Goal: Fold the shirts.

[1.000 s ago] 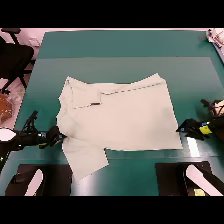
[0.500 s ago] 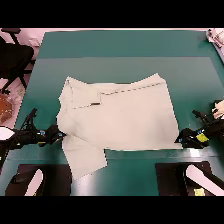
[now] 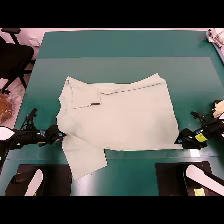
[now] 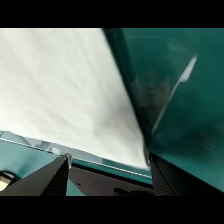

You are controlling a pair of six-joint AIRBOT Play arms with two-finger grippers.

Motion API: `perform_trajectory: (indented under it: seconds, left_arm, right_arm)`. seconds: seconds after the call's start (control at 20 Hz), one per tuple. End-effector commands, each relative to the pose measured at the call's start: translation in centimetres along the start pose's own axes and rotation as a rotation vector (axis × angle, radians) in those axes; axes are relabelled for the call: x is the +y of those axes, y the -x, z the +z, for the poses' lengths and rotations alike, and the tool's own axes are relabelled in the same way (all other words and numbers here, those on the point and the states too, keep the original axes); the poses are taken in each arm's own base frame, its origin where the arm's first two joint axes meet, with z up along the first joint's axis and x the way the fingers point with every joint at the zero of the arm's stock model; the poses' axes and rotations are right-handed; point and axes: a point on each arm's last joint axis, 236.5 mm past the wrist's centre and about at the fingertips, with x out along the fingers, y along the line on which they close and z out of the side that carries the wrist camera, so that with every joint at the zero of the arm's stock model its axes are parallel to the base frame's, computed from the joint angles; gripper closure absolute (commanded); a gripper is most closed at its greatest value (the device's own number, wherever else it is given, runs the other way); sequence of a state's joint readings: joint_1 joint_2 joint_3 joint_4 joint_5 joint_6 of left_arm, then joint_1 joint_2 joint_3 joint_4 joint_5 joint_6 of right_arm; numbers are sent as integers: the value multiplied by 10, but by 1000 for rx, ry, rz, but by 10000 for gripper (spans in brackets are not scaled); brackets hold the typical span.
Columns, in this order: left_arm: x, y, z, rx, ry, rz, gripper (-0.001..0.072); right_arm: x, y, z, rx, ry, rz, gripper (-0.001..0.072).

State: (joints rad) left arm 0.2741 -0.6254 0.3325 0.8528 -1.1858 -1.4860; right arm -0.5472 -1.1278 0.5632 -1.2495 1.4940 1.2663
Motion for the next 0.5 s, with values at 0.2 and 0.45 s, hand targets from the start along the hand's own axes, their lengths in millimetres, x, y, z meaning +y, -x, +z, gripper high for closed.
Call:
perform_trajectory:
  seconds: [0.2, 0.45]
  left_arm:
    - [-1, 0, 0, 1, -3, -1, 683]
    - [-18, 6, 2, -1, -78, -55, 685]
  right_arm:
    - [12, -4, 16, -46, 22, 66, 447]
    - [37, 2, 19, -78, 24, 161, 693]
